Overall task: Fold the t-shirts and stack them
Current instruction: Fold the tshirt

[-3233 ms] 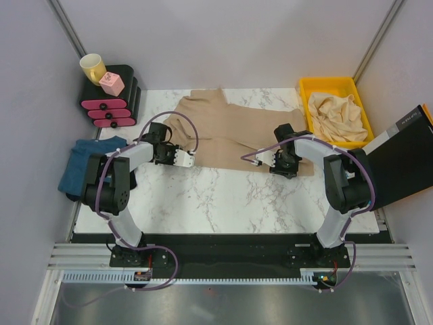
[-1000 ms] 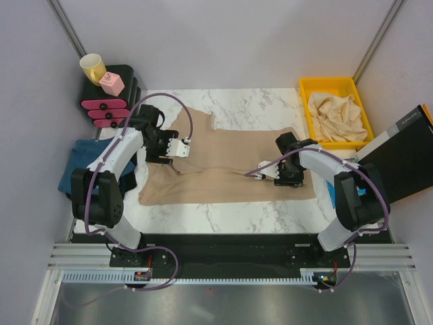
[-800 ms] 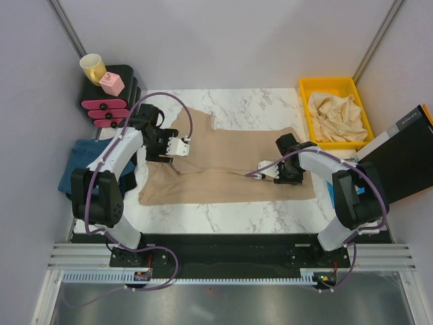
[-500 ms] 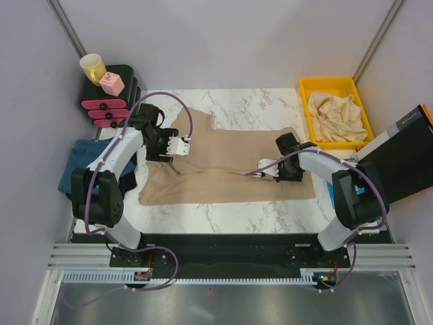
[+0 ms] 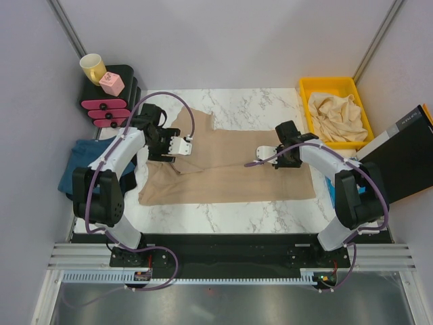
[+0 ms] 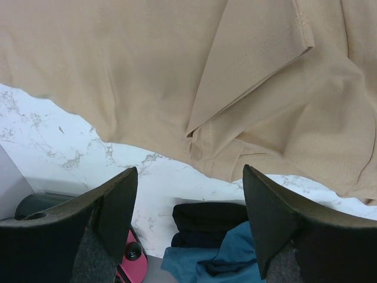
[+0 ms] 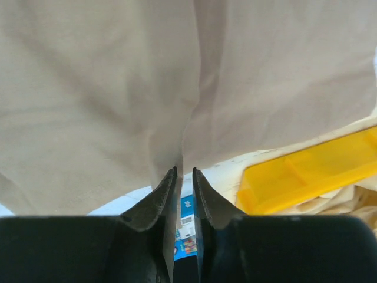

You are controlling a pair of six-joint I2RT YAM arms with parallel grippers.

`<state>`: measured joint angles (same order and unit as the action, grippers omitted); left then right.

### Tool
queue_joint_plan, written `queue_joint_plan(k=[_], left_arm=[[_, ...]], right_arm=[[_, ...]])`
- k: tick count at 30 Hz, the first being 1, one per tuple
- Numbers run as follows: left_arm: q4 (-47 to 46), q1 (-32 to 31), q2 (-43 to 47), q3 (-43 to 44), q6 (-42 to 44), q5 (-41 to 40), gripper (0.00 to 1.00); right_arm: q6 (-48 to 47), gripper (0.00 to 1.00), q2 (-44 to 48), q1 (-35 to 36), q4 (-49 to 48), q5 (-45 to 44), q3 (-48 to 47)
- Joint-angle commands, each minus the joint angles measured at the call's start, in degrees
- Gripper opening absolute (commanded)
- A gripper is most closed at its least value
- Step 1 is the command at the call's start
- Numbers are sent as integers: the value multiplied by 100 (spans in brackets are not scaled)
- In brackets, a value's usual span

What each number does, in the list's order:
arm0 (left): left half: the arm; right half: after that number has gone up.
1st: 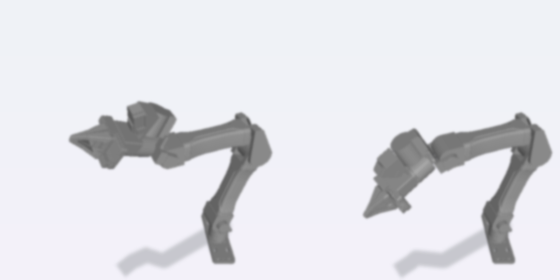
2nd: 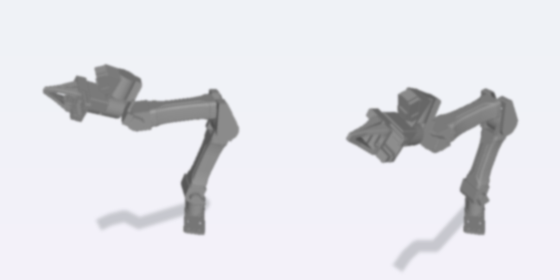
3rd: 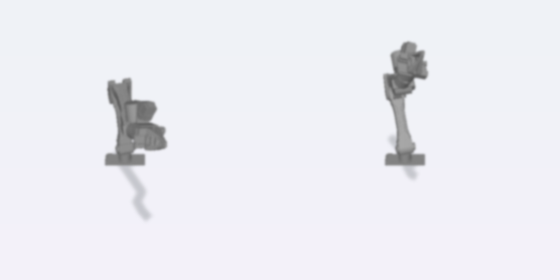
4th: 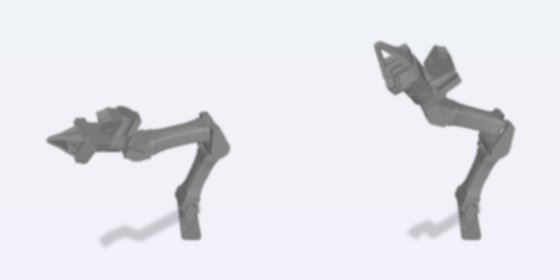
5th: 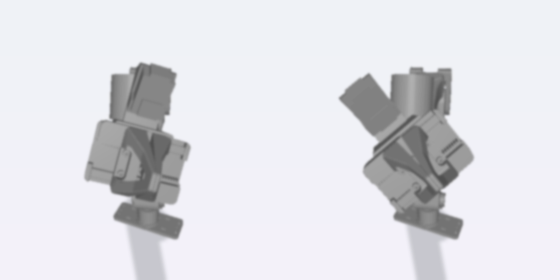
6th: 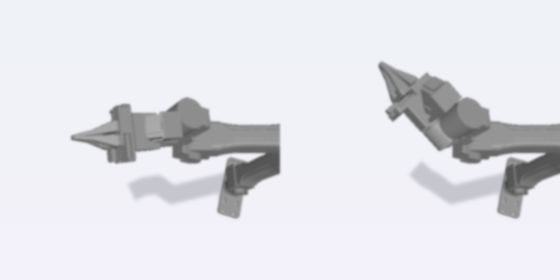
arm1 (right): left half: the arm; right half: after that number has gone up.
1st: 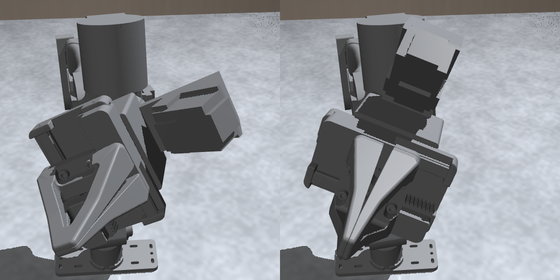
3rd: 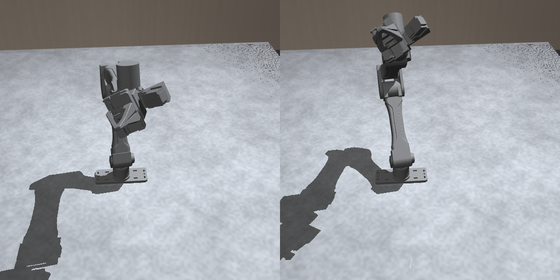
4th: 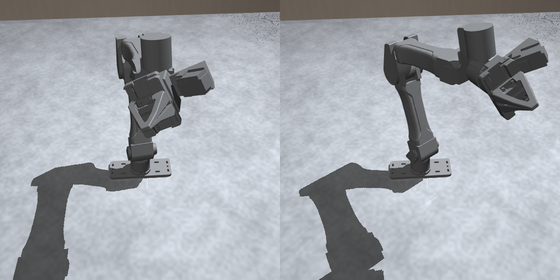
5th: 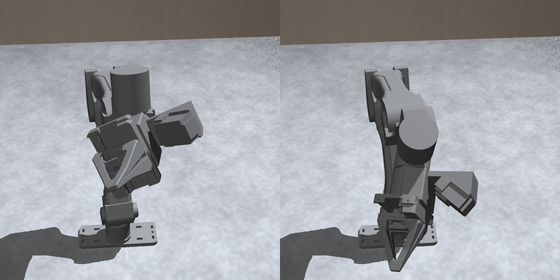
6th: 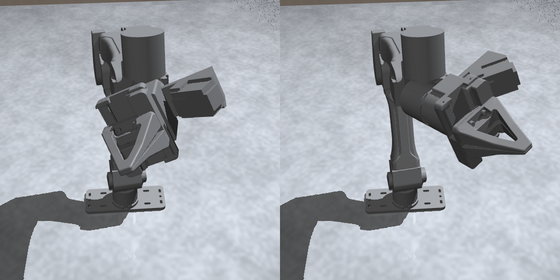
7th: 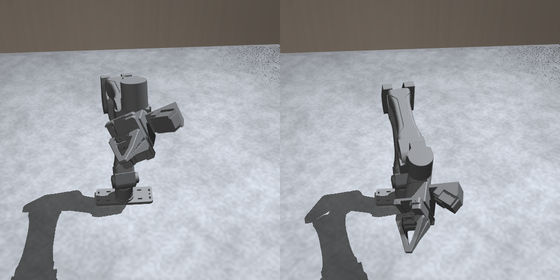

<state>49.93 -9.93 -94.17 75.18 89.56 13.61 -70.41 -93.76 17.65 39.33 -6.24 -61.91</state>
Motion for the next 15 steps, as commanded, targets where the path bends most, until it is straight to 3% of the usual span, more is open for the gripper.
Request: queue_joint_plan(k=[1,3,12,15], left_arm=[[-159,-52,-40,50,-246,63,79],[-159,-70,-31,50,-263,72,79],[-449,-70,-48,-91,-211,-95,79],[-449,-79,-84,-82,-132,10,79]], right_arm=[[-34,29,-195,-25,-408,-281,-173],[123,38,-248,-25,-853,-508,-129],[361,43,-257,-16,-3348,-1783,390],[563,44,-354,-25,-3442,-1890,241]])
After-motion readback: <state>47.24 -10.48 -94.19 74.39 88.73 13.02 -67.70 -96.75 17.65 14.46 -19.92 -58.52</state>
